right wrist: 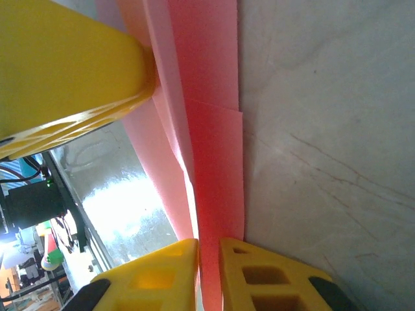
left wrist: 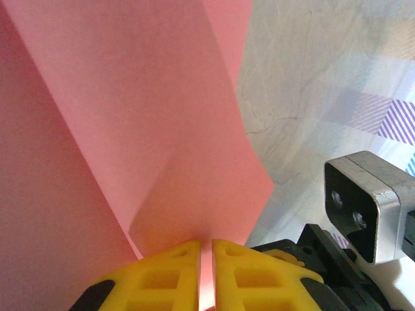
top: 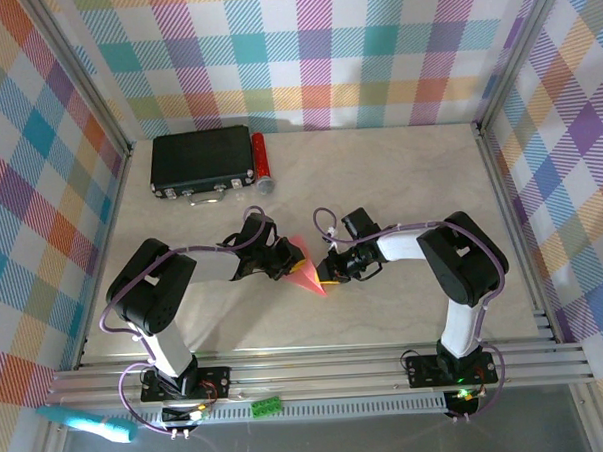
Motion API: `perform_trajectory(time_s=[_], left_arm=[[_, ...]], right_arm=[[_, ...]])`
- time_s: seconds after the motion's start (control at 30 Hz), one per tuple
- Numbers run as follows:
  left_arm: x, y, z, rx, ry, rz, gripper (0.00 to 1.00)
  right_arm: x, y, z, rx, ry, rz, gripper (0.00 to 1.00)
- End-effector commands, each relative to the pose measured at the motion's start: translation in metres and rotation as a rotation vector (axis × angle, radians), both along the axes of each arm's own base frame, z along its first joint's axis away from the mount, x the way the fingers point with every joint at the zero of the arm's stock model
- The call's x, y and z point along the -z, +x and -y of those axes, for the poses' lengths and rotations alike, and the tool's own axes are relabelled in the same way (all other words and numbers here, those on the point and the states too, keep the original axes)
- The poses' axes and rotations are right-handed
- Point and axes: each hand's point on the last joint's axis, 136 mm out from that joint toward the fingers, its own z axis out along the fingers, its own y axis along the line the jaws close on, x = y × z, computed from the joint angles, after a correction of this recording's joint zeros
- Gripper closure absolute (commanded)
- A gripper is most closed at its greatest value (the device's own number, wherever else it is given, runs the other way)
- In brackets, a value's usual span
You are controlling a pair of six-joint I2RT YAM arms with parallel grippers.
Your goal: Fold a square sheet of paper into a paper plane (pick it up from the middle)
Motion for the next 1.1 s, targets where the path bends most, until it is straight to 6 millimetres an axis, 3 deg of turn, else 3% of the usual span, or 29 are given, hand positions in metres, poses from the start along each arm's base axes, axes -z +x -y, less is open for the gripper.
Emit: perform_trajectory(time_s=[0.0,0.5,0.8,1.07], left_arm=[[-0.007,0.001,0.001,0.005,0.024,0.018,0.87],[-0.031,0.003,0.005,0.026,-0.023,0.093,0.87],[-0.020,-0.005,0.018,0.079,-0.045,0.062,0.88],[-0.009,-0.004,0.012,0.053,0.001,0.042,0.90]], right_arm=[[0.019,-0.007,0.009,-0.002,-0.071,-0.032,0.83],[0.024,-0.004,0.010,0.012,-0.098,-0.053,0.86],[0.026,-0.003,0.010,0.017,-0.102,-0.062,0.86],[0.028,-0.005,0.011,0.025,-0.115,-0.078,0.86]])
